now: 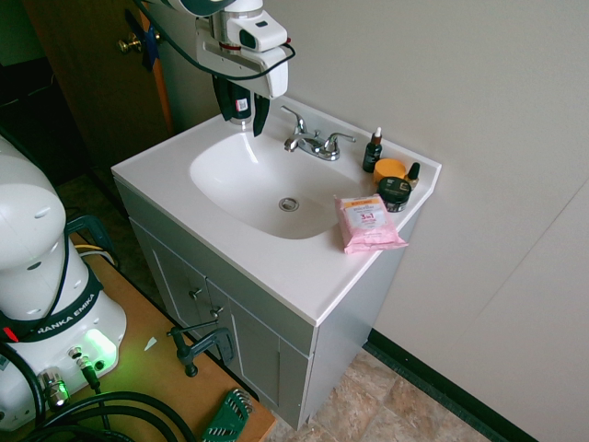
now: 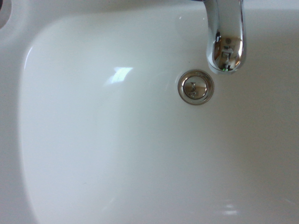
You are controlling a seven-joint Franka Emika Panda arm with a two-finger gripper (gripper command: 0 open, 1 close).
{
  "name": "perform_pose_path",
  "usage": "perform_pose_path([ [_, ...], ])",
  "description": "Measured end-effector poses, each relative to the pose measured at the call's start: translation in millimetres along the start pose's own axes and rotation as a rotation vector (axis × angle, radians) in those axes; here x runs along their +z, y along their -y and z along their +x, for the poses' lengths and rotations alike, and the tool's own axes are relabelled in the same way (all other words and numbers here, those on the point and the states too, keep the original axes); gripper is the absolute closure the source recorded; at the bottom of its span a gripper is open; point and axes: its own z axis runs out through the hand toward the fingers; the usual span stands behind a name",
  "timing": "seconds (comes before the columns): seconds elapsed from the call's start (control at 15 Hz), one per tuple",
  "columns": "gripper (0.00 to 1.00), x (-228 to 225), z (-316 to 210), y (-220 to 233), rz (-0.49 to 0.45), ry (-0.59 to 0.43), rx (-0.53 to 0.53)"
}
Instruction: Push the sanitizer
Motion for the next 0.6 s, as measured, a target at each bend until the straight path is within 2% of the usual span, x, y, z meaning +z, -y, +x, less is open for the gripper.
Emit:
perform_pose_path([
  [0.33,0.0,-14.7,4.5,9.7,0.028,-0.014,-0.011],
  [0.6,0.0,-55.7,7.5,64.2,0.055,-0.056,-0.05],
])
